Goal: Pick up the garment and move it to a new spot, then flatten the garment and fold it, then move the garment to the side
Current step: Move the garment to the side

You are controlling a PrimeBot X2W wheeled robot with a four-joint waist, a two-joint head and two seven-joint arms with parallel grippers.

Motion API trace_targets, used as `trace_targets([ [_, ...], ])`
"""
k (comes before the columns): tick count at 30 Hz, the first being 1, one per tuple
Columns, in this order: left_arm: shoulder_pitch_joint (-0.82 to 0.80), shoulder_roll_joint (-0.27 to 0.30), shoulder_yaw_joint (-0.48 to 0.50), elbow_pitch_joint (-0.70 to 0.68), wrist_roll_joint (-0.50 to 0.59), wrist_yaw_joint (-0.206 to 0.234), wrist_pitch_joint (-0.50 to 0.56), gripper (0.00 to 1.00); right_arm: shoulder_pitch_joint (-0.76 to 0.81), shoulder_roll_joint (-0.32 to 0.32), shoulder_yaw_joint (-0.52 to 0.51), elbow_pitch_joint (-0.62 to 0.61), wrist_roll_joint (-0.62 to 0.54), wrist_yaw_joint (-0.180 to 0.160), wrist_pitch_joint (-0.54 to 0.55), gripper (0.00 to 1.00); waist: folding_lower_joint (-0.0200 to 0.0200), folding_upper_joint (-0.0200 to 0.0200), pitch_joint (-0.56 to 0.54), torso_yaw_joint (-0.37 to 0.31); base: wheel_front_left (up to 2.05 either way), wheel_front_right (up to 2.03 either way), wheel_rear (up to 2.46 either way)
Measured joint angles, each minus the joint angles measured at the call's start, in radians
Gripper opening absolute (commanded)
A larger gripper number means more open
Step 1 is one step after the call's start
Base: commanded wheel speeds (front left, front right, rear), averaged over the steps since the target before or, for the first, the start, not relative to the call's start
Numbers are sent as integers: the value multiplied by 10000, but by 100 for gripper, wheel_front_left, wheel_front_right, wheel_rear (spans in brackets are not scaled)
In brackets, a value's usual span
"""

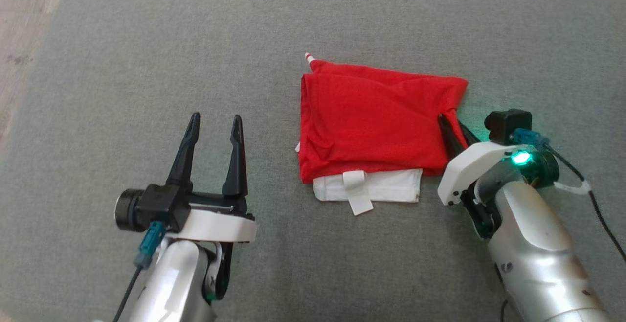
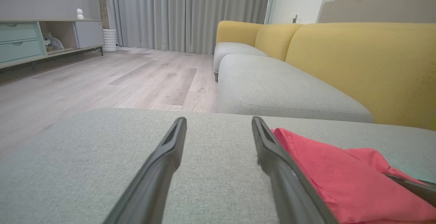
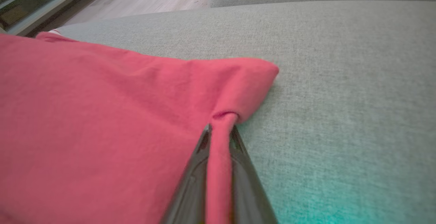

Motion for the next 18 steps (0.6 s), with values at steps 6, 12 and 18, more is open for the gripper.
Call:
trace_targets([
  [6,3,0,-81,50,79,-10,0,100,-32,8,109,431,-449,0,-497,0,0,0,-319,-267,0,0,0],
  [12,29,0,-291,86,98,-44,0,100,-25,-407,571,171,-719,0,-727,0,-2,0,-729,-801,0,0,0],
  [18,209,2,-573,81,171,-48,0,100,-23,-1237,1202,-642,-1041,0,-686,0,-2,0,-1003,-1494,0,0,0],
])
